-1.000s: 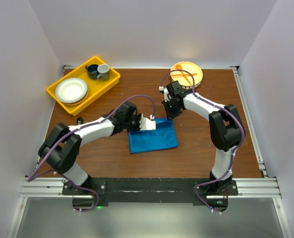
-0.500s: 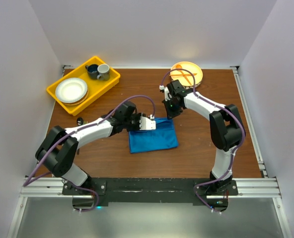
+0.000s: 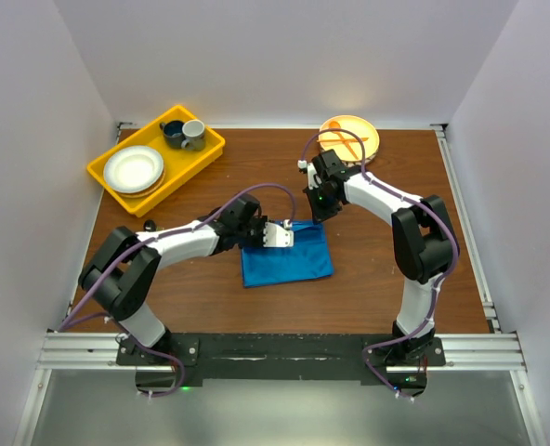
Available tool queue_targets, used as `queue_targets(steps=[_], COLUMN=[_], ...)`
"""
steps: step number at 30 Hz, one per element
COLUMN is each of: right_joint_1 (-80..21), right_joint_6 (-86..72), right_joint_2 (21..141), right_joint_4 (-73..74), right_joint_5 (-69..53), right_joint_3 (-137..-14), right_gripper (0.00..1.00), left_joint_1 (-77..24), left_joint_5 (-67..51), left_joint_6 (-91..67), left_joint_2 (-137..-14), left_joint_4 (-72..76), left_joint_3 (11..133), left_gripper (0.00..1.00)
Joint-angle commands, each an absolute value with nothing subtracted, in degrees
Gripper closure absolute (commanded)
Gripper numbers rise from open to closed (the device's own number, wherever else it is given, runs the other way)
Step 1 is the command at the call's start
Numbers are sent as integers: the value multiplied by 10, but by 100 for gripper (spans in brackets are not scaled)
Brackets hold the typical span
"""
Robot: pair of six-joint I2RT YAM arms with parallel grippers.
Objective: Fold the napkin into a case and place the utensils inside
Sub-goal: Fold the lower triangle-folded napkin at the center of the board.
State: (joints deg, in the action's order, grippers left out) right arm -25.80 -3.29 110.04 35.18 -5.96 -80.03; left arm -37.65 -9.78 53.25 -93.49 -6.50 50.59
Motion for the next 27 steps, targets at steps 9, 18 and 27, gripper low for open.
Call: queue_targets(steps=[9,18,27], right_joint_1=[-255,-255,-255], right_joint_6=[-19,-18,-18], right_joint_2=[1081,1085,1078], right_joint_4=[358,359,352], right_joint_5=[-68,-69,-65], right_joint_3=[-824,-826,-822], right_gripper=[100,100,100], left_joint_1=[-379,-379,-379], left_joint_5=[-98,-111,-116], left_joint_6=[535,531,534], left_joint_2=[-933,-908,-909], left_joint_4=[-53,-46,-78], left_joint_3=[526,523,534], left_gripper=[100,100,94])
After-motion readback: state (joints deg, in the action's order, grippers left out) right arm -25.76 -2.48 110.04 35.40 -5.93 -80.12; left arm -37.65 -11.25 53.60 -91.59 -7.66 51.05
